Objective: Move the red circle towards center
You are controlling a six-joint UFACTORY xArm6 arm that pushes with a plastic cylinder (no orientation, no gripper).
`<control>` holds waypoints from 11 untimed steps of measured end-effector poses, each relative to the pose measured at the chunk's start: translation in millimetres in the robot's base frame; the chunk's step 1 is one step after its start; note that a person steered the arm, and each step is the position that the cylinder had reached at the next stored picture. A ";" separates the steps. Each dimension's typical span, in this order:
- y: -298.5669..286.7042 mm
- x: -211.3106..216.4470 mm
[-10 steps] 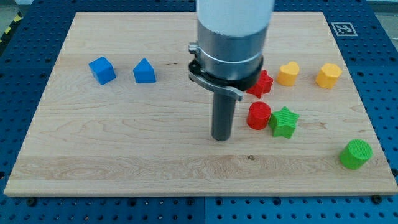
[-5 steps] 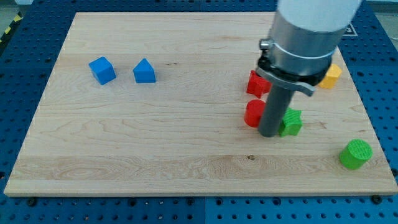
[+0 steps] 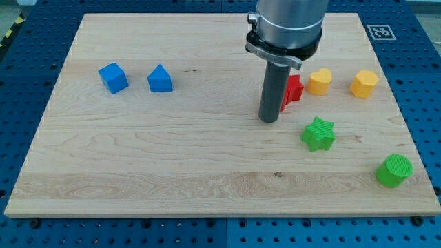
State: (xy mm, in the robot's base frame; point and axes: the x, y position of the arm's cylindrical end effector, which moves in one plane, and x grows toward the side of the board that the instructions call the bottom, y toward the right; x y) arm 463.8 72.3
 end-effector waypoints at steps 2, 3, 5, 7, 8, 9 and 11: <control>-37.4 -33.1; -50.3 -39.6; -25.4 -7.9; 31.2 -3.6; 31.7 -3.6; 31.7 -6.6; 30.7 -28.2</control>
State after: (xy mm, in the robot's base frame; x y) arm 435.6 103.0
